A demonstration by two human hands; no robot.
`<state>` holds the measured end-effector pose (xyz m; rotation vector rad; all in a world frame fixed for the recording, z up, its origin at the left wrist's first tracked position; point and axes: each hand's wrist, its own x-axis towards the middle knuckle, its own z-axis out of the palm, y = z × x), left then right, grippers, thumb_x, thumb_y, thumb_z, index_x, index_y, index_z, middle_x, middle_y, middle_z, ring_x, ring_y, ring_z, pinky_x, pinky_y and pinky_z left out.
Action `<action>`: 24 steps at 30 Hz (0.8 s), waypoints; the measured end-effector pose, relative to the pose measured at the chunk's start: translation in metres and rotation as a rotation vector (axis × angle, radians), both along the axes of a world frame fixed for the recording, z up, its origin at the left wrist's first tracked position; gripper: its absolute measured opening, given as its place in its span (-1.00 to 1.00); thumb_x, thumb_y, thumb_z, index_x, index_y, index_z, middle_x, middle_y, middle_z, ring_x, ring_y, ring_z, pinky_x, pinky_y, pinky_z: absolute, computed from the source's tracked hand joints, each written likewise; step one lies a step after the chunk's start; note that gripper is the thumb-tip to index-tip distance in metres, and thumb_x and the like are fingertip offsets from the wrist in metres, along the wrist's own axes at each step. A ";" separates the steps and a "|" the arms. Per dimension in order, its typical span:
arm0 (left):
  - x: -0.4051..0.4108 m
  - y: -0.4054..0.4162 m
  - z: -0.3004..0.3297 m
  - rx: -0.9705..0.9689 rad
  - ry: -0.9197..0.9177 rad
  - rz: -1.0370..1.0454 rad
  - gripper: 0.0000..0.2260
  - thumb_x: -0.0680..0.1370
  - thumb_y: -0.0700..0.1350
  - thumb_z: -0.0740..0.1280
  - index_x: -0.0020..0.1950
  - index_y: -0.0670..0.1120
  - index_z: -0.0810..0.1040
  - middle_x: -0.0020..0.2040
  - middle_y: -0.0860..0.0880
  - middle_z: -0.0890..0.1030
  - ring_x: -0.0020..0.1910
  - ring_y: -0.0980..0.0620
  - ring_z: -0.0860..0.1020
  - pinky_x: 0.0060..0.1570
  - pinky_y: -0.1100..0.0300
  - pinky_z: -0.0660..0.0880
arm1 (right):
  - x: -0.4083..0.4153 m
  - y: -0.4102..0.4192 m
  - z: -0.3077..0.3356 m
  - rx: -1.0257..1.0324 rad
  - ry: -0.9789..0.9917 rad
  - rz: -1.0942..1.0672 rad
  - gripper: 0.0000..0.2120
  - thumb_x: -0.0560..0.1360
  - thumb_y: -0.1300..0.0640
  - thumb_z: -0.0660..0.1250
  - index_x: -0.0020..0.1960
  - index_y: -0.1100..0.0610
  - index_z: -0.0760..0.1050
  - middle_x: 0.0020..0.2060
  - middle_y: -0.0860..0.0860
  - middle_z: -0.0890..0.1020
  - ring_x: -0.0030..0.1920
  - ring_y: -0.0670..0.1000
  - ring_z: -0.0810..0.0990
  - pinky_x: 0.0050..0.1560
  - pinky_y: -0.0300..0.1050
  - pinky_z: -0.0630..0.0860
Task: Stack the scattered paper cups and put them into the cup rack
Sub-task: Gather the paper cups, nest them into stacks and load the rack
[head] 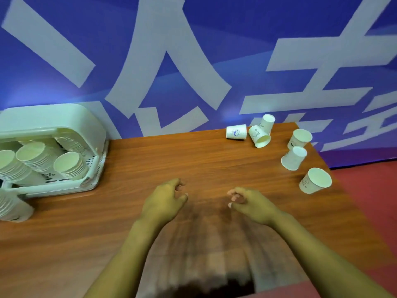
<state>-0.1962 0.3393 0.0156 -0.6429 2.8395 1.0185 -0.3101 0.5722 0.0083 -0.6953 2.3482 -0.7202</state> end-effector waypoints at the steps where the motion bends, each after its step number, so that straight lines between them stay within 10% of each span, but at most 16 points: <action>1: -0.007 0.001 -0.002 0.020 0.008 -0.007 -0.71 0.51 -0.02 0.36 0.22 0.01 0.51 0.09 0.05 0.57 0.07 0.00 0.55 0.07 0.11 0.49 | -0.002 0.003 0.001 0.016 -0.006 -0.002 -0.68 0.48 0.08 0.39 0.22 0.08 0.49 0.02 0.00 0.59 0.02 0.01 0.58 0.09 -0.19 0.45; 24: -0.181 0.182 -0.008 0.066 -0.094 -0.093 -0.61 0.52 -0.03 0.35 0.33 0.00 0.40 0.27 -0.05 0.48 0.19 -0.05 0.49 0.18 0.08 0.44 | -0.184 0.191 -0.002 0.259 0.285 0.031 -0.27 0.37 -0.08 0.46 0.45 -0.08 0.23 0.39 -0.04 0.30 0.34 0.07 0.30 0.28 -0.02 0.37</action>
